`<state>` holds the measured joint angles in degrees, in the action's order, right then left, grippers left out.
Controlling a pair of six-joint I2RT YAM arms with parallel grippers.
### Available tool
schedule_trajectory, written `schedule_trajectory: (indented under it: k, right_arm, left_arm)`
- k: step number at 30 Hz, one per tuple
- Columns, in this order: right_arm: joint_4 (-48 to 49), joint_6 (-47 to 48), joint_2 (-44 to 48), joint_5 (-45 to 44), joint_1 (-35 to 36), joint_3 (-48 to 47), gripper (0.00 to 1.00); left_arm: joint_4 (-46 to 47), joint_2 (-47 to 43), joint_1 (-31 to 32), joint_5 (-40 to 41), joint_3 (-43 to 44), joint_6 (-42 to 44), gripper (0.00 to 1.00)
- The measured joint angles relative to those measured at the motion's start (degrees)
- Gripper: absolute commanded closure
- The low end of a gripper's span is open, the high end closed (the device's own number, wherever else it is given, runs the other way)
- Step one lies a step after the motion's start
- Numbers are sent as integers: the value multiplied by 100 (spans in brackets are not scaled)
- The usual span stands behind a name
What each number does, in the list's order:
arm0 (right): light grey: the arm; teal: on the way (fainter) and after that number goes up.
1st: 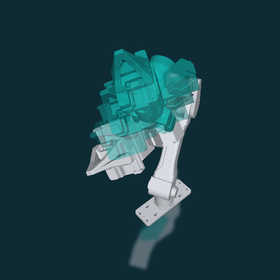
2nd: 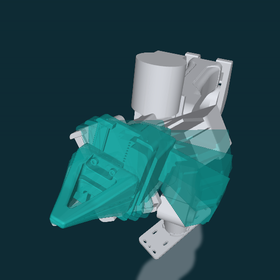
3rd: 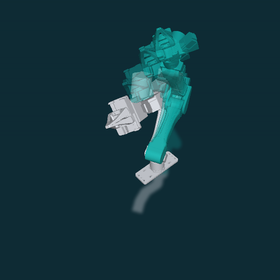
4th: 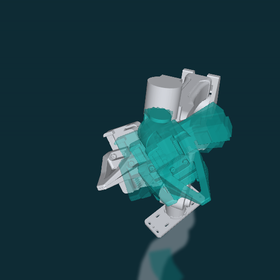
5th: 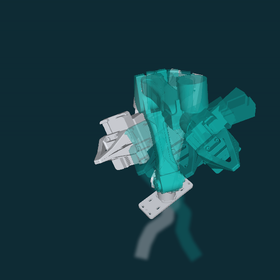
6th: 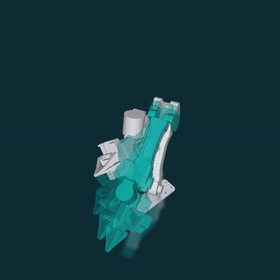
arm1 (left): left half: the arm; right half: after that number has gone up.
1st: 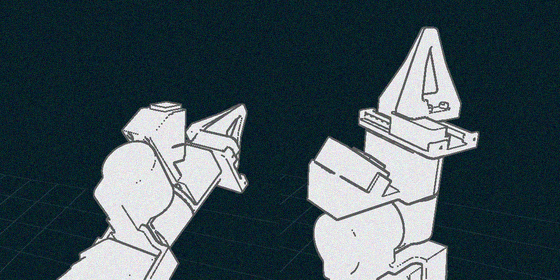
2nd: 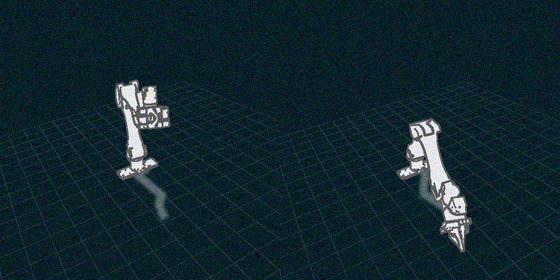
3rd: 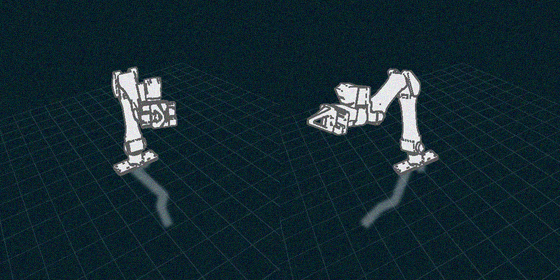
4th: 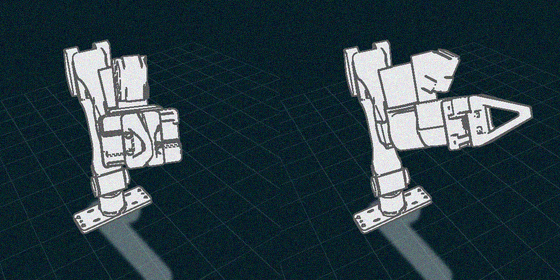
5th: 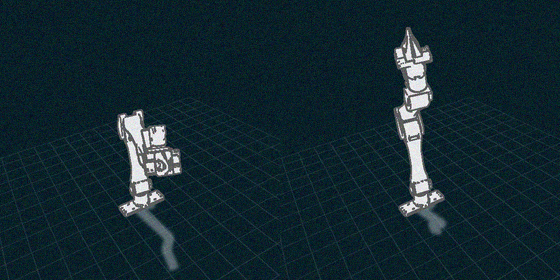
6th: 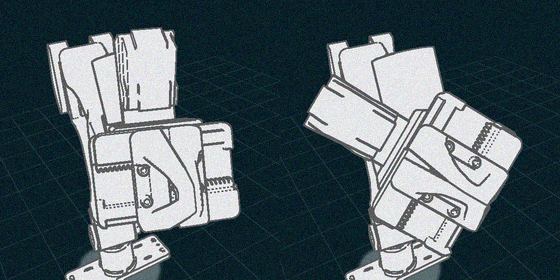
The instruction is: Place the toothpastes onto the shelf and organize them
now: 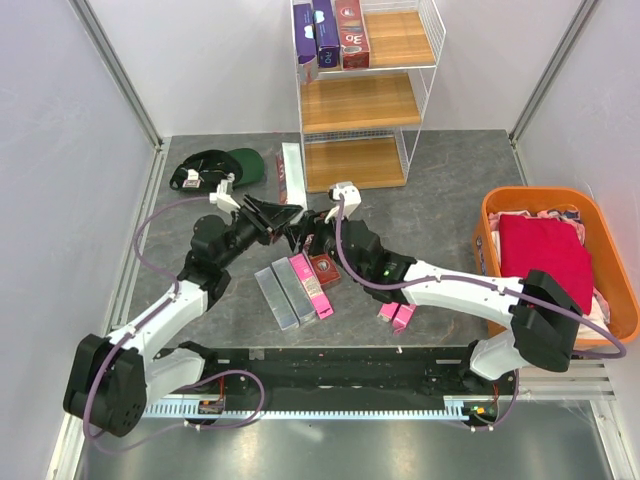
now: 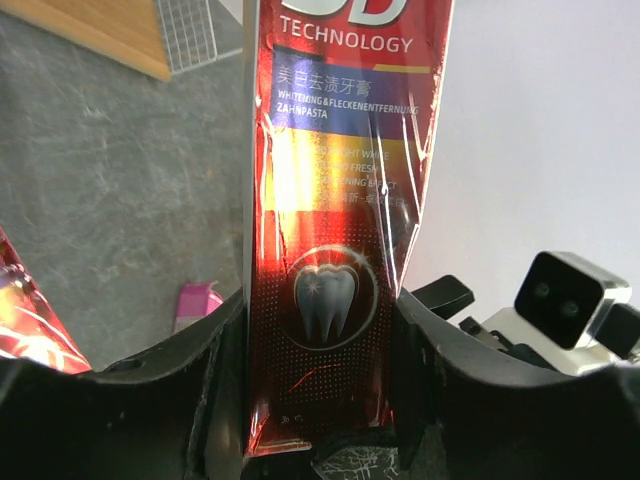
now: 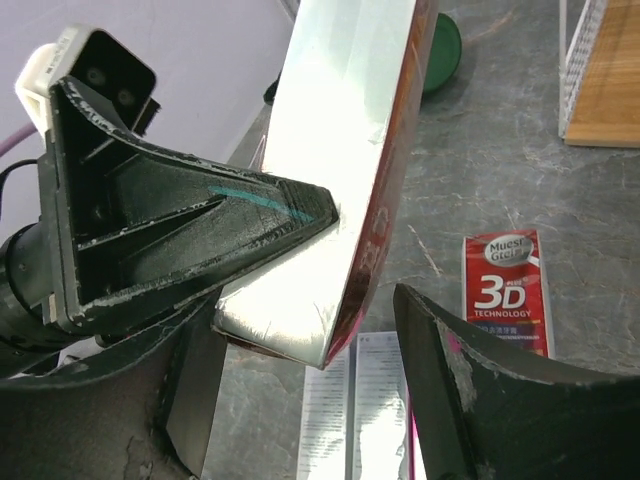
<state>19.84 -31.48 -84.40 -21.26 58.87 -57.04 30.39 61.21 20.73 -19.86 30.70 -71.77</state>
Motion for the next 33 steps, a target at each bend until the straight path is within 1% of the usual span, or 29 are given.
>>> schedule_trajectory:
  k: [3, 5, 6, 9, 11, 12, 13, 14, 17, 18, 21, 28, 33]
  right_arm:
    - [509, -13, 0, -225, 107, 354, 43]
    - [636, 9, 0, -426, 181, 461, 50]
    - [667, 24, 0, -549, 212, 490, 55]
    - [728, 85, 0, -780, 282, 501, 63]
    - [769, 114, 0, -911, 328, 503, 64]
    - [798, 111, 0, -977, 341, 505, 65]
    - [844, 107, 0, -1047, 350, 505, 65]
    - [892, 81, 0, -1121, 348, 505, 65]
    - [922, 42, 0, -1272, 337, 505, 66]
    - [920, 31, 0, -1311, 334, 505, 66]
    - [857, 15, 9, -1375, 317, 505, 66]
    - [481, -87, 273, -1416, 273, 505, 67]
    - [201, -396, 651, -1198, 11, 518, 67]
  left_arm:
    - [466, 216, 2, -138, -243, -385, 49]
    - [673, 337, 22, -175, -343, -551, 49]
    - [785, 376, 24, -181, -398, -649, 47]
    - [1021, 402, 24, -175, -518, -885, 43]
    - [1099, 402, 24, -175, -549, -962, 38]
    - [1143, 402, 24, -175, -560, -988, 31]
    - [1176, 402, 24, -177, -564, -1014, 27]
    - [1213, 400, 24, -177, -564, -1034, 21]
    - [1331, 396, 24, -181, -566, -1071, 14]
    - [1349, 385, 24, -179, -566, -1071, 9]
    - [1346, 334, 24, -186, -564, -1064, 1]
    - [883, 125, -4, -175, -389, -863, 0]
    - [24, -105, -15, -72, 7, -282, 0]
